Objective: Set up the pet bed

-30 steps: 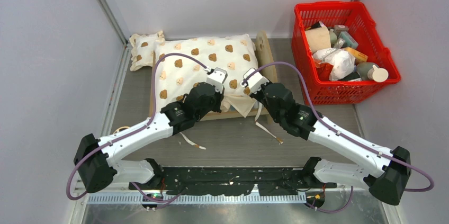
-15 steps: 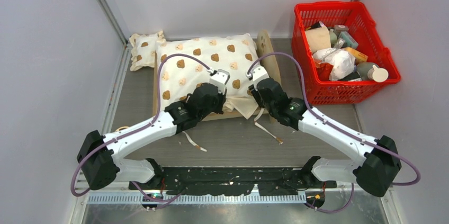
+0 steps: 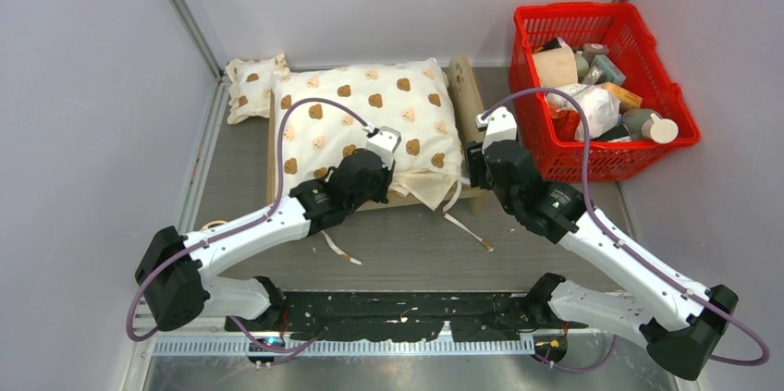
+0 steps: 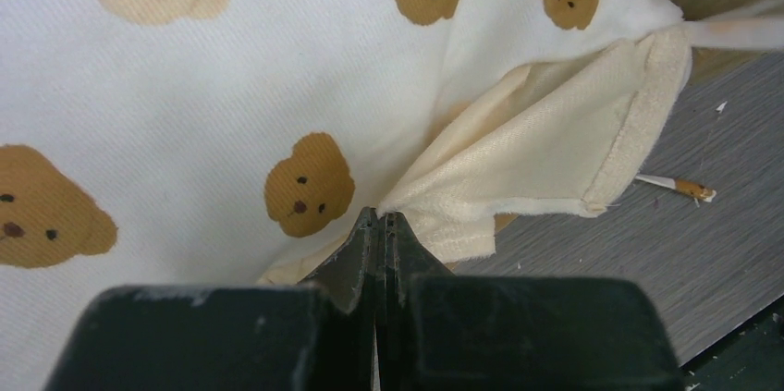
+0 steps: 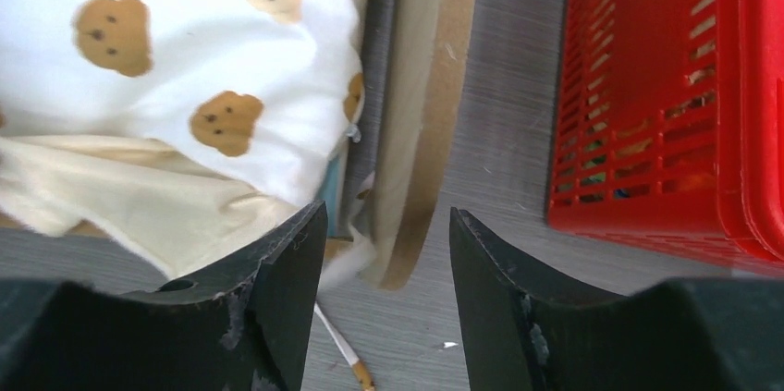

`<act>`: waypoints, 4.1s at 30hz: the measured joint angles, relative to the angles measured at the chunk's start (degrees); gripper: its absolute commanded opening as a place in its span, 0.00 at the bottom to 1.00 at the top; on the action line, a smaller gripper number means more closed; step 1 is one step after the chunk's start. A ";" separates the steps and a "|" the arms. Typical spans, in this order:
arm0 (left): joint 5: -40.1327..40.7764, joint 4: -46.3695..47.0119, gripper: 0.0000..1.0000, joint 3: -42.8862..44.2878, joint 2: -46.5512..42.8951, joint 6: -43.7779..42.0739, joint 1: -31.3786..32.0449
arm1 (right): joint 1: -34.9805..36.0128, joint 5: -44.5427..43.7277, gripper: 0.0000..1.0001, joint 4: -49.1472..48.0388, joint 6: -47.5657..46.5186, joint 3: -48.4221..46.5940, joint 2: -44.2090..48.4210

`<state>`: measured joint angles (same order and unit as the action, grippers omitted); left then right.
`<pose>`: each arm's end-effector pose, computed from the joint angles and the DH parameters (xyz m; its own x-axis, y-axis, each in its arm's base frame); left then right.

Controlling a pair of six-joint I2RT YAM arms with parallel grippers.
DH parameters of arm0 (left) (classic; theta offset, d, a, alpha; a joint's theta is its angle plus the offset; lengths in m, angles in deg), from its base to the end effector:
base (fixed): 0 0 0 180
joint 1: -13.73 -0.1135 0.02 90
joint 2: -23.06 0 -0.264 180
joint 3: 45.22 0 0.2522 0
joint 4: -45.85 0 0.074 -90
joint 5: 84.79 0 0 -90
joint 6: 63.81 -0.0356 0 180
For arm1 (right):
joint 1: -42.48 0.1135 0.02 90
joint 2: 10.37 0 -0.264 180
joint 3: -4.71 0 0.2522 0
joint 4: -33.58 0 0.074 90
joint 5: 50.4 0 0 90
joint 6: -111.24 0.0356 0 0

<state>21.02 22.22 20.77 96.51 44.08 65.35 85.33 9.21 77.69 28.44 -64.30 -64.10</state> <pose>0.1861 -0.2194 0.2779 -0.4923 0.1455 -0.8582 0.4814 0.8669 -0.1292 0.1580 0.1220 0.3423 -0.3835 -0.2083 -0.8997 -0.2154 0.9675 -0.1322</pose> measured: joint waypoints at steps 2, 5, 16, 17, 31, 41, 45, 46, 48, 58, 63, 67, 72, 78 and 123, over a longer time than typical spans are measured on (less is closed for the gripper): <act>1.05 -0.31 0.00 0.02 0.00 -0.28 0.00 | -0.52 -1.64 0.47 -0.02 -0.02 0.55 -1.33; 1.81 -0.31 0.00 0.15 0.15 -0.46 0.00 | -2.49 -3.39 0.22 -0.98 -1.62 1.64 -4.68; 6.40 -2.08 0.11 3.58 6.49 -1.11 -0.33 | -11.98 5.35 0.05 -13.97 -4.07 1.66 -12.57; 7.10 -2.89 0.23 4.04 6.95 -1.33 -0.68 | -12.22 6.29 0.05 -14.43 -4.33 1.22 -13.29; 3.08 -5.68 0.64 13.88 0.90 -3.56 0.70 | -13.14 13.18 0.21 -12.68 -2.80 -1.44 -14.62; 2.75 3.28 0.64 21.77 9.99 -2.93 5.97 | -12.20 11.32 0.73 -9.77 -0.96 -0.70 -8.02; 5.64 7.56 0.64 25.94 15.98 -1.75 8.48 | -12.22 9.84 0.73 -8.04 1.73 2.82 3.23; 6.01 8.02 0.64 27.19 17.35 -1.53 8.79 | -12.22 9.57 0.72 -7.67 2.58 4.07 5.95; 7.04 8.52 0.64 31.39 21.20 -0.85 9.53 | -12.22 9.35 0.72 -6.95 4.31 6.93 10.84; 13.27 1.20 0.61 51.15 38.71 4.55 10.91 | -12.22 9.05 0.72 -0.90 8.33 18.93 27.93; 16.00 -6.12 0.13 54.97 43.65 7.98 10.93 | -12.22 8.90 0.72 0.17 8.46 19.69 31.80; 19.34 -10.67 0.00 56.96 44.39 13.29 11.10 | -12.22 10.58 0.72 -0.83 8.41 23.19 33.81; 22.05 -12.81 0.00 57.27 43.89 15.06 11.26 | -12.22 13.22 0.72 -7.82 8.61 30.86 35.06; 21.55 -14.88 0.00 56.54 41.29 13.57 11.28 | -12.22 12.74 0.70 -22.67 5.81 36.92 26.49; 10.73 -21.70 0.00 54.03 25.33 11.80 5.25 | -18.10 57.37 0.73 -113.20 -2.21 43.41 -42.75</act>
<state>31.75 0.52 74.80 121.84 55.88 70.60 67.24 66.58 -35.51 26.23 -20.89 -106.86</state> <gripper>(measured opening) 0.158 0.731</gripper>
